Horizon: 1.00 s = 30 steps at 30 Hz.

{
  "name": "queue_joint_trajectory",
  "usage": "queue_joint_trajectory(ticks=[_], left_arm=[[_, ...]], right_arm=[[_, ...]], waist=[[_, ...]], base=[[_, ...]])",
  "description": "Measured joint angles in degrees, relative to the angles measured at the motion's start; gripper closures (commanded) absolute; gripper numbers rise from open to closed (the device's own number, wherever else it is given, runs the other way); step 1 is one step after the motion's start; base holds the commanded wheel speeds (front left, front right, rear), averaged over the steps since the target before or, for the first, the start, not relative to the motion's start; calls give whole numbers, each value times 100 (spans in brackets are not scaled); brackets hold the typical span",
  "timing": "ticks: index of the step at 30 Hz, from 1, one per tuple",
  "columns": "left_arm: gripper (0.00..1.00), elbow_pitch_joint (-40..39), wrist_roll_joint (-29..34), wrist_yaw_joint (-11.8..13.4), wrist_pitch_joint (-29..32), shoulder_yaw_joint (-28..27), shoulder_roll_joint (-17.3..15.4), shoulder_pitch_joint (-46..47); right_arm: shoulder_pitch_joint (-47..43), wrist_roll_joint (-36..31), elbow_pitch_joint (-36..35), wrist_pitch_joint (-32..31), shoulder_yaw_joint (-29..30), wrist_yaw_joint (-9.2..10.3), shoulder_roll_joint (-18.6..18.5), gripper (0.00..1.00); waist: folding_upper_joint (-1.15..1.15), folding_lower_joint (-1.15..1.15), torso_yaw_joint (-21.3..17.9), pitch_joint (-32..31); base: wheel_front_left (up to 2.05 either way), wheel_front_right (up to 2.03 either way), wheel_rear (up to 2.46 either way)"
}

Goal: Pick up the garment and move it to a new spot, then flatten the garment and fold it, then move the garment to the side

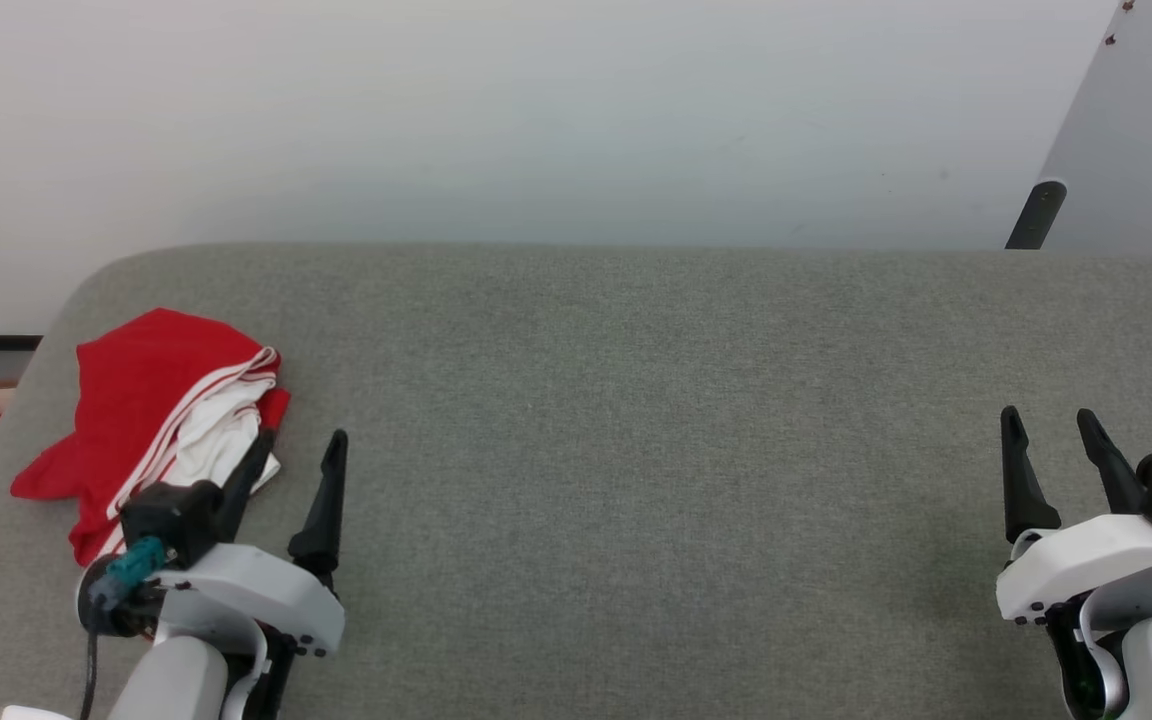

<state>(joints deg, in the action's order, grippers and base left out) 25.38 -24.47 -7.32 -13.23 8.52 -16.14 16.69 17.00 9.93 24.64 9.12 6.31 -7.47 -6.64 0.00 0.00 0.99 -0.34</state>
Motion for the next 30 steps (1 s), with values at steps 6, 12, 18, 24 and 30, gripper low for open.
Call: queue_joint_trajectory(ticks=[6, 12, 18, 24, 30], left_arm=[[0, 74, 144, -1, -49, 44, -51, 19], [0, 127, 370, -8, -132, 113, -88, 58], [0, 163, 475, -8, -174, 181, -119, 93], [0, 277, 441, -8, -191, 187, -123, 99], [0, 357, 428, -8, -191, 122, -109, 143]], right_arm=[[-1, -163, 21, 55, 35, 0, -3, 0], [1, -353, 44, 126, 64, 0, 0, 0], [2, -456, 54, 174, 74, 0, 1, 0], [0, -438, 71, 192, 65, 0, -1, 0], [0, -319, 90, 204, -46, 0, 3, 0]], waist=[[0, 0, 10, -19], [0, 0, 34, -49], [0, 0, 60, -49], [0, 0, 183, -46], [0, 0, 431, -39]], base=[[0, 0, 0], [0, 0, 0], [0, 0, 0], [0, 0, 0], [0, 0, 0]])
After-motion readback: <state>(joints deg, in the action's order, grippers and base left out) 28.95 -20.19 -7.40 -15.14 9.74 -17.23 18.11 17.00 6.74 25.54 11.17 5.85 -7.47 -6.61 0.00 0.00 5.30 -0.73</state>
